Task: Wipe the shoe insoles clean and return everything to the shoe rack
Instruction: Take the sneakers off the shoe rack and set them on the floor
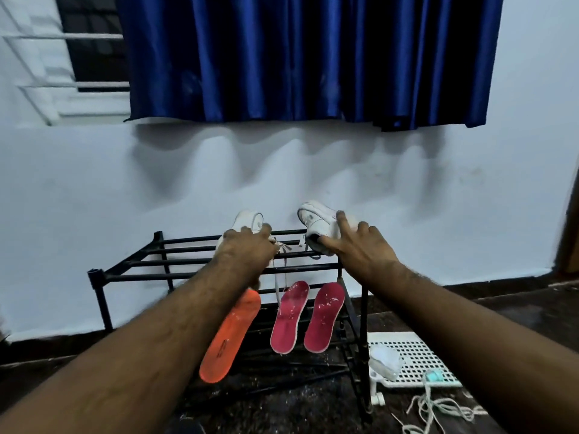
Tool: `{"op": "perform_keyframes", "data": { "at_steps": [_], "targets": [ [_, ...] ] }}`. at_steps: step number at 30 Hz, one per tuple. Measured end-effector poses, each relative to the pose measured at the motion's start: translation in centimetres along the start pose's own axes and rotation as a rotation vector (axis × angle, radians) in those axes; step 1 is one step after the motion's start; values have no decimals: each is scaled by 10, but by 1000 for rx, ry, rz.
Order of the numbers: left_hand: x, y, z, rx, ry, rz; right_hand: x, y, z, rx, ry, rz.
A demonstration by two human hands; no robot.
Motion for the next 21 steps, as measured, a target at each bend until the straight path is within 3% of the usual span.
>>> {"op": "perform_keyframes", "data": {
  "at_steps": [3, 7, 11, 14, 21],
  "targets": [
    [6, -5, -9, -3, -10, 0, -5, -13, -7, 109, 195, -32],
    [5, -12, -16, 11, 61, 115, 10, -27, -15, 124, 383, -50],
    [5, 6, -38, 138, 257, 193, 38, -26, 9, -97, 171, -84],
    [7, 31, -57, 292, 415, 273, 58, -12, 35, -252, 54, -5],
    [33, 99, -35, 224, 582, 316, 112, 42, 38, -359, -81, 125]
  ]
}}
Point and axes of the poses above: each hand's wrist, its own y-axis away from the middle knuckle, its own x-axis out of the back of the hand, z = x × y, the point moved 3 cm from there along -y, towards the middle knuckle, and after that the axes turned 13 degrees about y, right-handed, at the moved point
